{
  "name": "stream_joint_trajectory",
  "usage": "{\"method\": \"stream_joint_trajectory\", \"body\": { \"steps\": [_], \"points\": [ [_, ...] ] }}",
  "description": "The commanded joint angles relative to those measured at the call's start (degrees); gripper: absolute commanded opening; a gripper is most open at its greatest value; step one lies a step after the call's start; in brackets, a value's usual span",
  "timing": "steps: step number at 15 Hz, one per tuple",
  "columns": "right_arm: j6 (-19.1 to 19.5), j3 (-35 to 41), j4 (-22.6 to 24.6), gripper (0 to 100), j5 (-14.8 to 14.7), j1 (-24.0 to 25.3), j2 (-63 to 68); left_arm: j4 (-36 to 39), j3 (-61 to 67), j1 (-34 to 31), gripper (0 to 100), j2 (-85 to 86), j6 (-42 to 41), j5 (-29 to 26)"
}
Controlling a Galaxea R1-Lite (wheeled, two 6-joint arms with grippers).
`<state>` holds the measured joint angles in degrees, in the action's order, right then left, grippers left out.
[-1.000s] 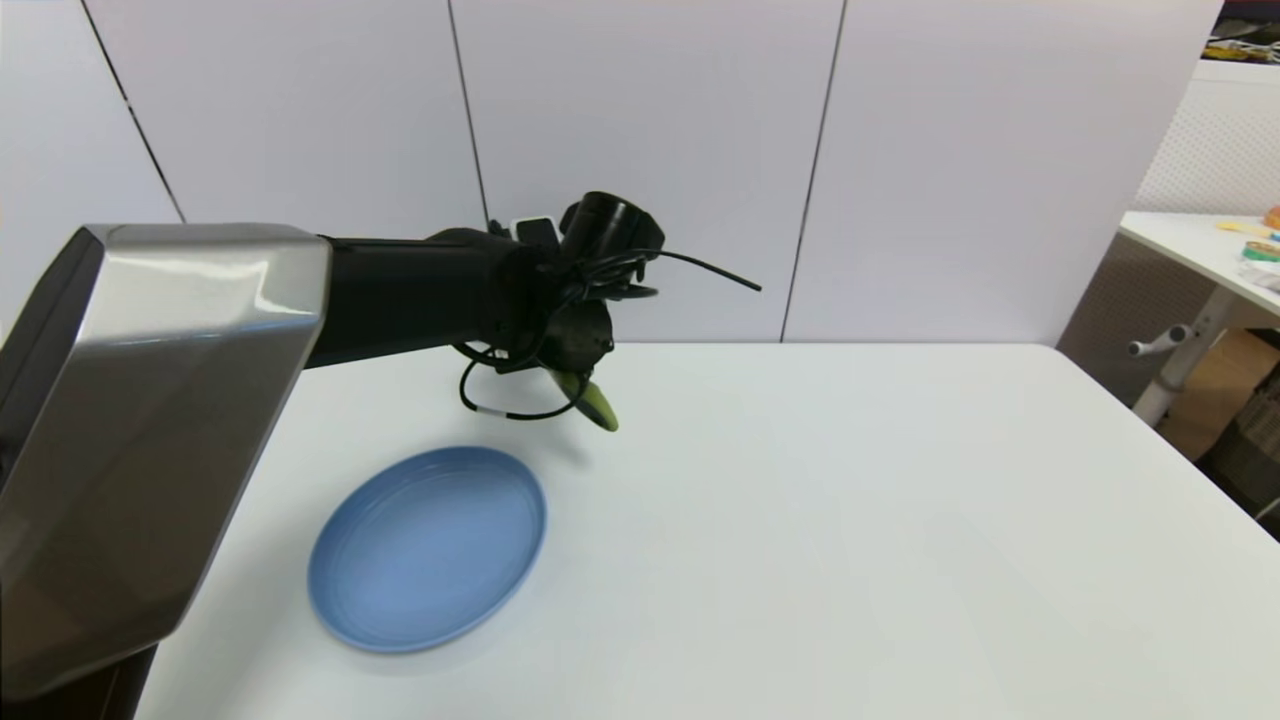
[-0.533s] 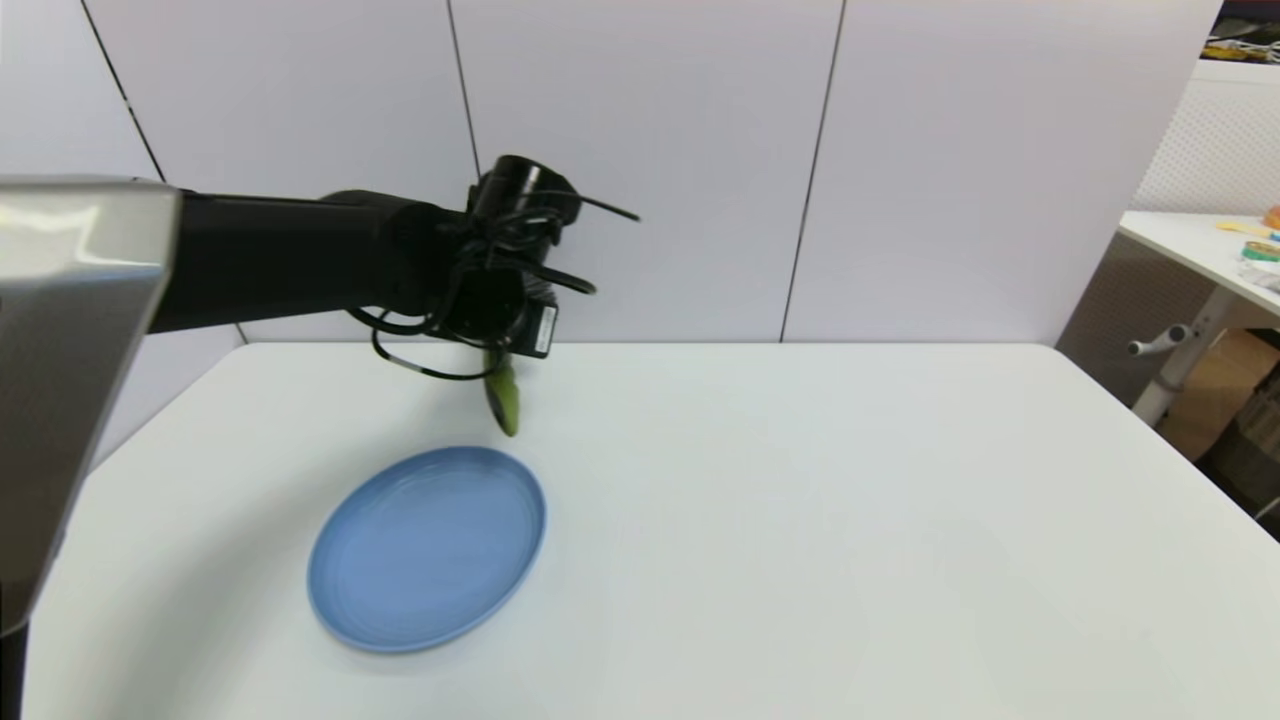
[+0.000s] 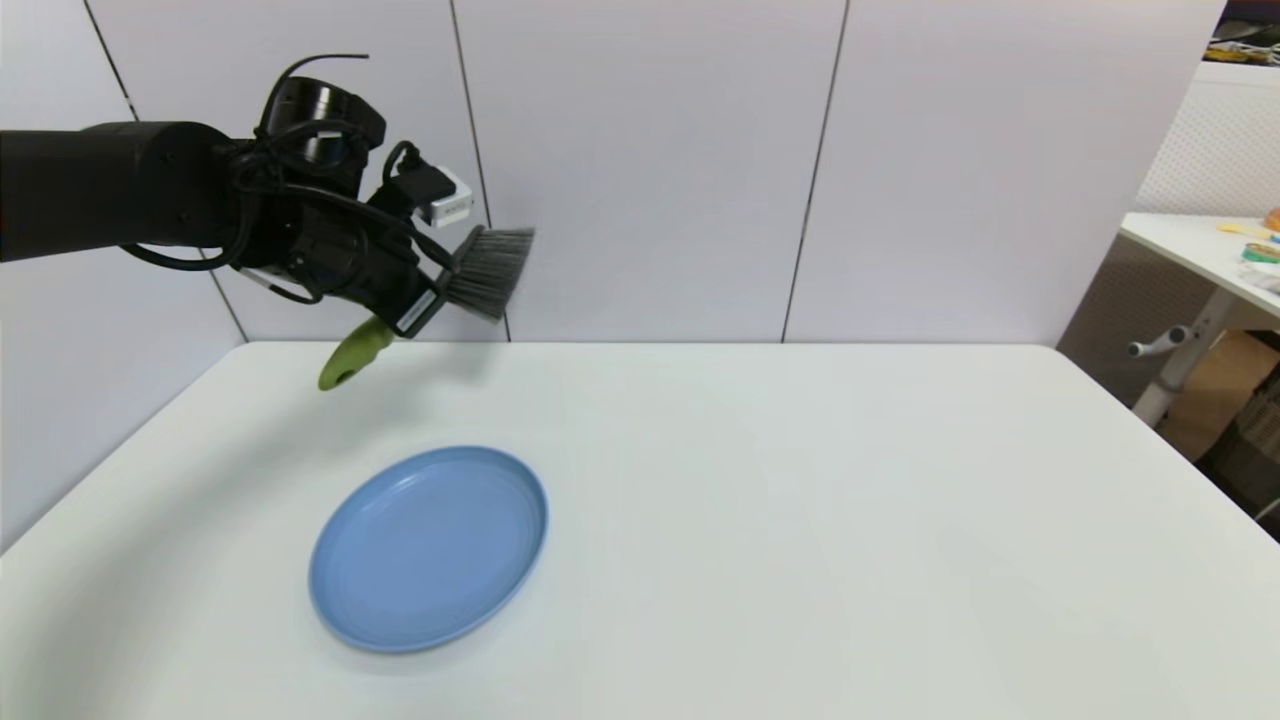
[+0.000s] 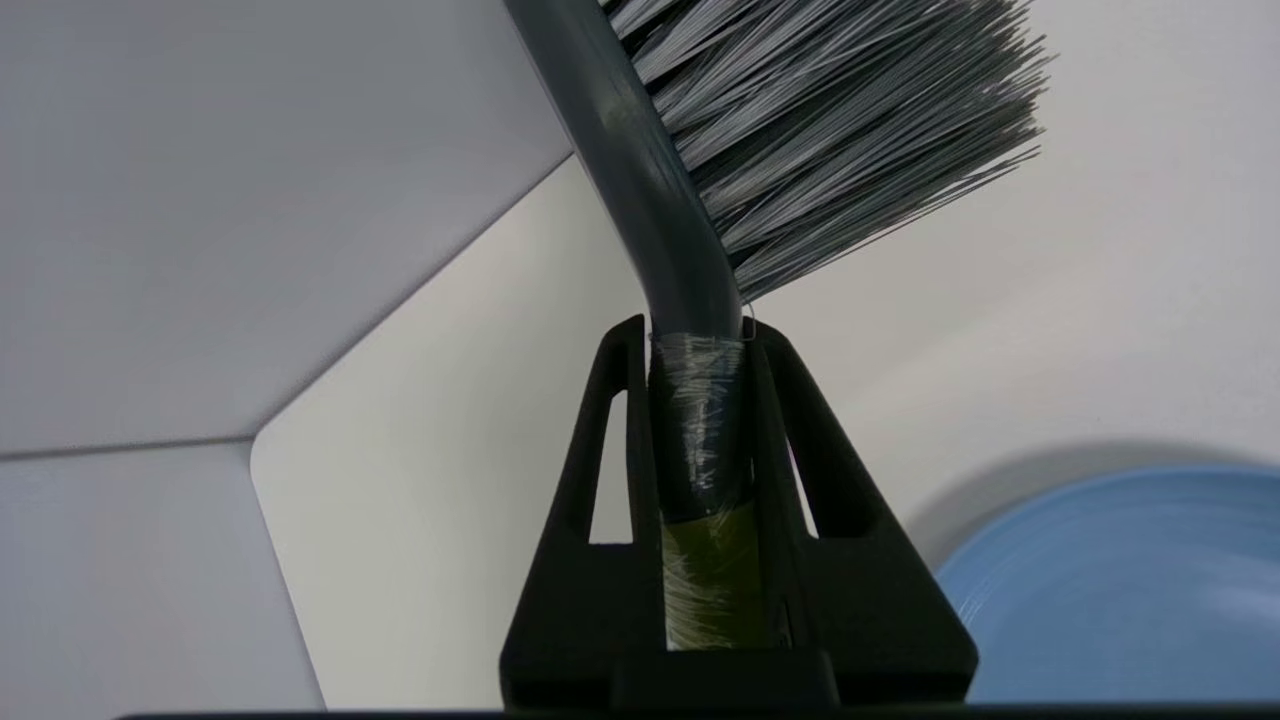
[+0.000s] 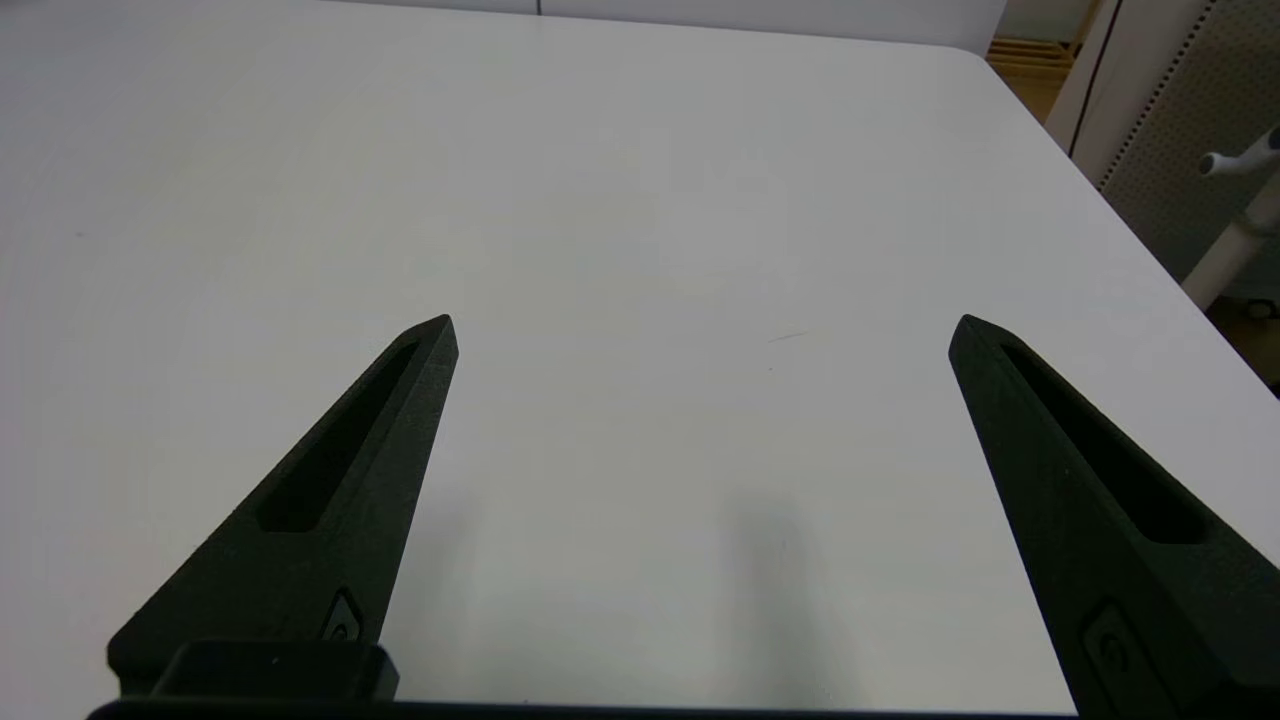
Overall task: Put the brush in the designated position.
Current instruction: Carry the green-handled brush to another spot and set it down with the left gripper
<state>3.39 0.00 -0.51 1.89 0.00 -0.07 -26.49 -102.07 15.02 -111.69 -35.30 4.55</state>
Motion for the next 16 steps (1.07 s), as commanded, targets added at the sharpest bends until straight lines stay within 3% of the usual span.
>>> {"method": "stream_joint_trajectory", "body": {
  "steps": [1, 11, 13, 16],
  "points": [
    [0.04, 0.09, -0.02, 100, 0.04, 0.0, -0.1, -0.49, 1.96, -2.36, 0, -0.37, -8.38, -12.19],
    [0.04, 0.09, -0.02, 100, 0.04, 0.0, -0.1, -1.37, 1.17, -9.75, 0, -5.73, -35.71, -31.27],
    [0.04, 0.09, -0.02, 100, 0.04, 0.0, -0.1, -4.89, 0.21, -10.71, 0, -6.52, -39.14, -32.85],
    [0.04, 0.09, -0.02, 100, 0.04, 0.0, -0.1, -17.89, -5.59, -13.88, 0, -9.51, -49.86, -38.03]
  ]
}}
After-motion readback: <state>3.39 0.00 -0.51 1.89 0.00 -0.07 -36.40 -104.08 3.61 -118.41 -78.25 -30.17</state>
